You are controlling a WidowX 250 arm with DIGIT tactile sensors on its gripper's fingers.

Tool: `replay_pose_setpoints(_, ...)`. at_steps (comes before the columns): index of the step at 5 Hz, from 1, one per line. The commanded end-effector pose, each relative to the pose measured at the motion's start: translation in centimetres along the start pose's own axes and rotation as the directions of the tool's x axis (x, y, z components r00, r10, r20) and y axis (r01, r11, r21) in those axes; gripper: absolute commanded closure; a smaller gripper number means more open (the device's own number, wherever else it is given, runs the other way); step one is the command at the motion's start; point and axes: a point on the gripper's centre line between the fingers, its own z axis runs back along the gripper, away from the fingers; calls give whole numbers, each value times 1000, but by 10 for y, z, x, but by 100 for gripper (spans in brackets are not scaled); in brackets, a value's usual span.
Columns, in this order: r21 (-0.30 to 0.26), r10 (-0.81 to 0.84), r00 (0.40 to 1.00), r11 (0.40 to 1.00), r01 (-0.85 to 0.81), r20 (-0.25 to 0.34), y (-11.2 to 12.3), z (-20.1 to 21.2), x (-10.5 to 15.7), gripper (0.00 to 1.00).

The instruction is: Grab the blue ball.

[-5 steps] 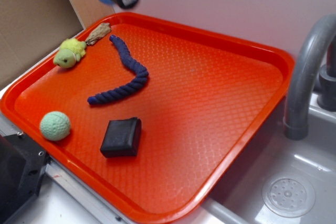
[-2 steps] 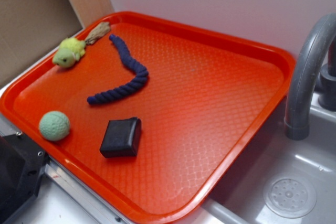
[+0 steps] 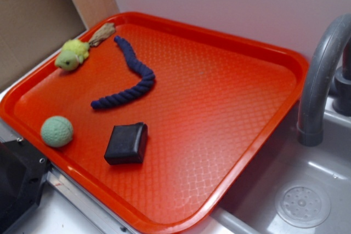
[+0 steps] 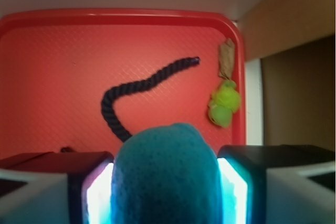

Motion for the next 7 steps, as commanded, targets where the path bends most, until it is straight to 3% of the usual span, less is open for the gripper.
replay_pose_setpoints(1,-8,16,1000,1000,-16,6,-15,5,-20,100)
replay_pose_setpoints(2,-151,-121,990,980,131,77,-30,-5,-20,100)
replay_pose_setpoints(3,-173,-143,984,972,159,102,-49,-7,-14,100)
replay_pose_setpoints(4,-139,-158,982,975,172,101,-65,-13,-9,100)
replay_pose_setpoints(7,-118,-168,983,977,176,72,-73,-26,-7,100)
